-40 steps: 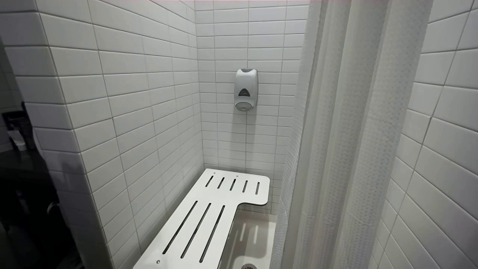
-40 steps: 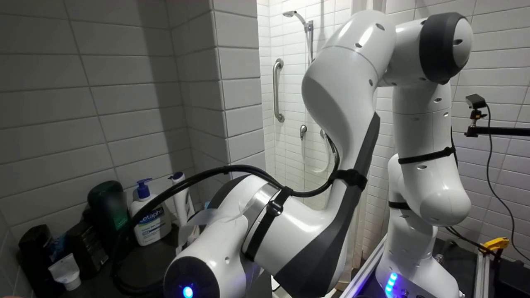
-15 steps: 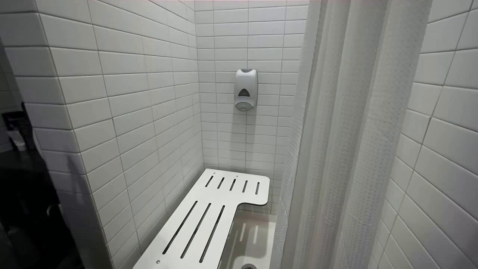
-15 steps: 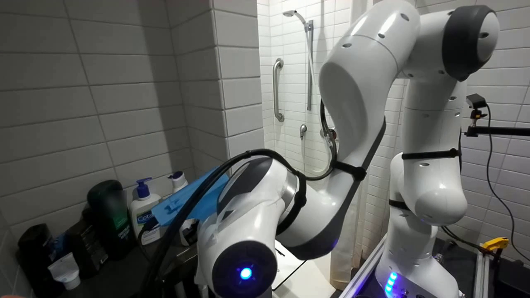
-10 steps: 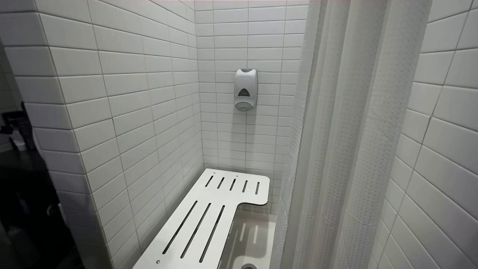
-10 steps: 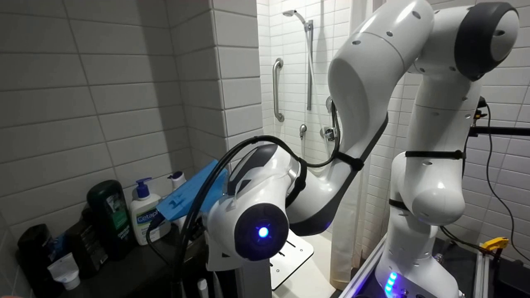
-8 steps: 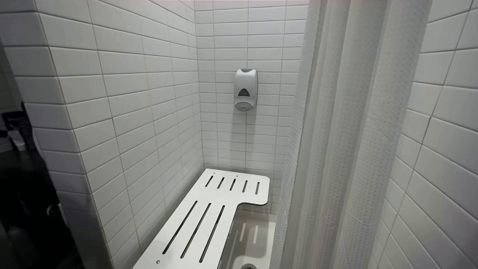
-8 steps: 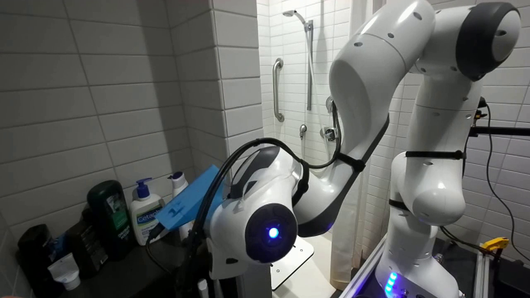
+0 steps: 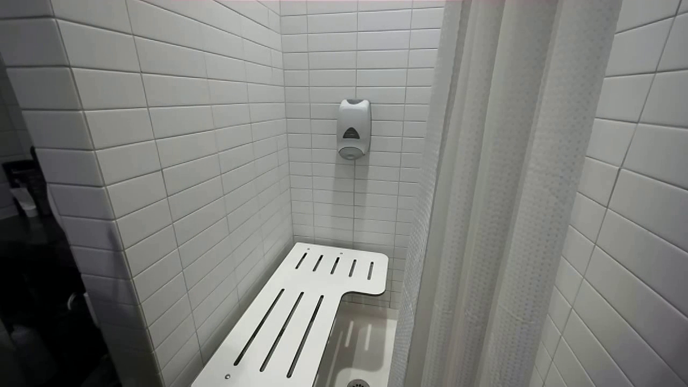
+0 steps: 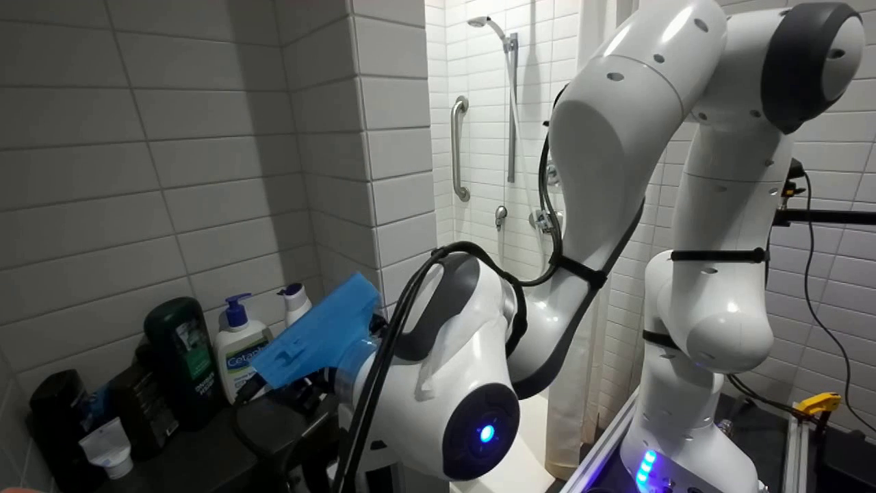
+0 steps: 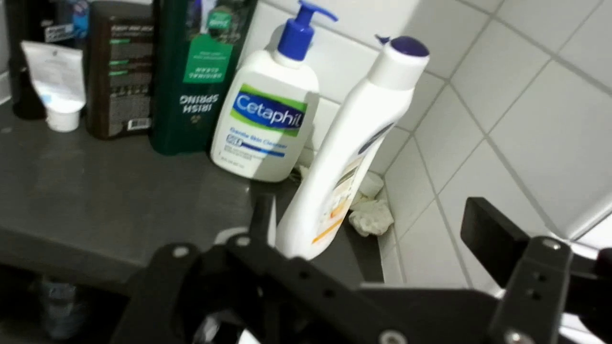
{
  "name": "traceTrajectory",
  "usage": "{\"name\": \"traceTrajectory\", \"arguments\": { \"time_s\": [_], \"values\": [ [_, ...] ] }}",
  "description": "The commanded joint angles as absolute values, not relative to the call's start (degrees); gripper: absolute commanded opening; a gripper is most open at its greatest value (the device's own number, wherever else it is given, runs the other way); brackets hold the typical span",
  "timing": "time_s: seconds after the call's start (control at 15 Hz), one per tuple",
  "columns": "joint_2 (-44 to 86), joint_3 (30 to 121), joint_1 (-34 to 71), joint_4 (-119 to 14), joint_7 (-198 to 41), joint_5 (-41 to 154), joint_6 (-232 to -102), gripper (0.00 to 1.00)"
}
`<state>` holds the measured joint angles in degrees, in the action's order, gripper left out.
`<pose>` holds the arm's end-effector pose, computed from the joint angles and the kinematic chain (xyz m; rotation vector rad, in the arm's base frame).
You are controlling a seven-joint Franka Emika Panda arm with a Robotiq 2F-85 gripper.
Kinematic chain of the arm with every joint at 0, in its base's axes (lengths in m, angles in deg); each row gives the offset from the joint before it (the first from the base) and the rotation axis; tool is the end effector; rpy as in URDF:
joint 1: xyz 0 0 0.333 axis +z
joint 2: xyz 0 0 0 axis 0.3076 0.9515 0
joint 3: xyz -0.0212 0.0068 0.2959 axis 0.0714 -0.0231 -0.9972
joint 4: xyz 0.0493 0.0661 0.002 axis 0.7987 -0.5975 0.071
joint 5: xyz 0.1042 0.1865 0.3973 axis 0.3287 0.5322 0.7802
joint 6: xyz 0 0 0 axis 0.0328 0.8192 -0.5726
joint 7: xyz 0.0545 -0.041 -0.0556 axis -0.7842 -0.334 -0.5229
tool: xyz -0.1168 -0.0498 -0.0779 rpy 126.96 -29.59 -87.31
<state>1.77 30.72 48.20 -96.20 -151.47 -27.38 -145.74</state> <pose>0.2776 0.4796 0.2842 -0.2559 1.8492 -0.2910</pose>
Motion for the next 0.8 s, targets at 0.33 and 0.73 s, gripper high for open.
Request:
{"name": "traceTrajectory", "arguments": {
  "time_s": [0.33, 0.73],
  "values": [
    [15.8, 32.0, 48.4, -95.0, -121.5, -33.3, -131.2, 1.0],
    [18.6, 32.0, 49.0, -96.1, -116.8, -33.4, -130.3, 1.0]
  ]
}}
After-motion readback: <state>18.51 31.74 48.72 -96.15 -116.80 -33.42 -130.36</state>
